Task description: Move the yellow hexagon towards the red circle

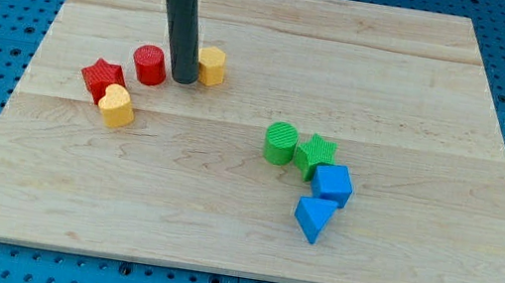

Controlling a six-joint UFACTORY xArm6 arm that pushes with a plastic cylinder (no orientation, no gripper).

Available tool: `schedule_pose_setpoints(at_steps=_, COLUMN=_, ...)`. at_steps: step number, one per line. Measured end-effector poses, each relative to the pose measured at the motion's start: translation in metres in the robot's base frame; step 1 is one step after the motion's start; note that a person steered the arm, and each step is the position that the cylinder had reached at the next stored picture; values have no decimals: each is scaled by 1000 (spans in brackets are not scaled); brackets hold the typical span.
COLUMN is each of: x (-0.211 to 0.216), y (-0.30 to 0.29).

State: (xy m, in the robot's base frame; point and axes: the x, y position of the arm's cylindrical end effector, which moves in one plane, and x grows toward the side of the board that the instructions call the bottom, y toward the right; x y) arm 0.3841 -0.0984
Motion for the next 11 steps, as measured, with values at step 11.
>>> schedule_pose_setpoints(at_steps=11, x=-30, y=66)
